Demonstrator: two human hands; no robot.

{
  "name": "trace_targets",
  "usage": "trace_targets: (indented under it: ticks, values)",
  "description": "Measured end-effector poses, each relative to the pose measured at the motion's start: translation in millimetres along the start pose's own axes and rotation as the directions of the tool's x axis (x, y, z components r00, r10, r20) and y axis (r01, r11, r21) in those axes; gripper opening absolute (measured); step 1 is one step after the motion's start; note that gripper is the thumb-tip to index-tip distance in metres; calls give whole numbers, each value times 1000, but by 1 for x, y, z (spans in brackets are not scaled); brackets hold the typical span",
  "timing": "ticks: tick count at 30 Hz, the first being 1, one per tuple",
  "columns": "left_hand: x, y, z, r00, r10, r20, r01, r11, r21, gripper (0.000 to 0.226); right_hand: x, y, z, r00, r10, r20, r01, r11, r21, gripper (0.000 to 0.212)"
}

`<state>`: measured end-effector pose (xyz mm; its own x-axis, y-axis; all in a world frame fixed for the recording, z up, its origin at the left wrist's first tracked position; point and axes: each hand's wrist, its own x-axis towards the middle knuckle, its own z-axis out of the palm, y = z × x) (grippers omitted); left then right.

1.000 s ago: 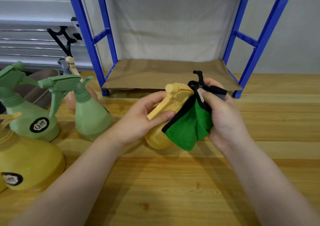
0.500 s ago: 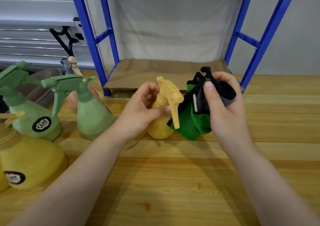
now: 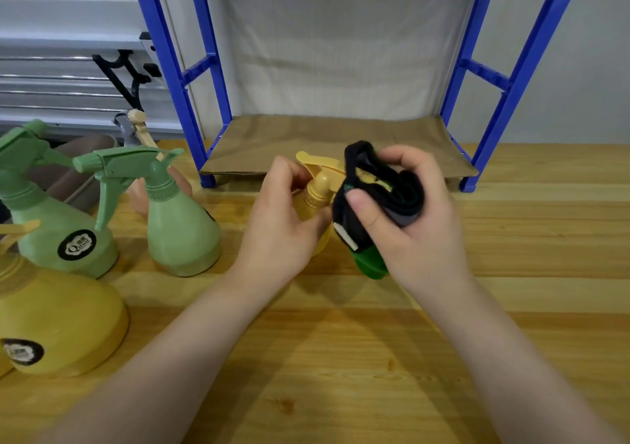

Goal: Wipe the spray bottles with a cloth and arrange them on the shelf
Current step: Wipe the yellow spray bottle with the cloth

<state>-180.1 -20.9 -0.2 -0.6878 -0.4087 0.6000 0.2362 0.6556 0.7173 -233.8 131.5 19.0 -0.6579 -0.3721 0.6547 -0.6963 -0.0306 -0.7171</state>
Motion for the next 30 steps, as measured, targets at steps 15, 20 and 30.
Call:
trace_targets:
  ticks: [15, 20, 30]
  values:
    - [-4, 5, -3, 975, 135, 177, -147, 988, 54, 31, -1, 0, -4, 990, -96, -107, 39, 894, -447, 51]
    - [-1, 3, -4, 975, 111, 194, -117, 993, 18, 30, -3, 6, -3, 979, -190, -69, 146, 902, -406, 34]
    - [1, 1, -5, 984, 52, 170, -46, 998, -40, 29, 1, 12, -6, 981, -139, 134, 145, 989, -36, 55]
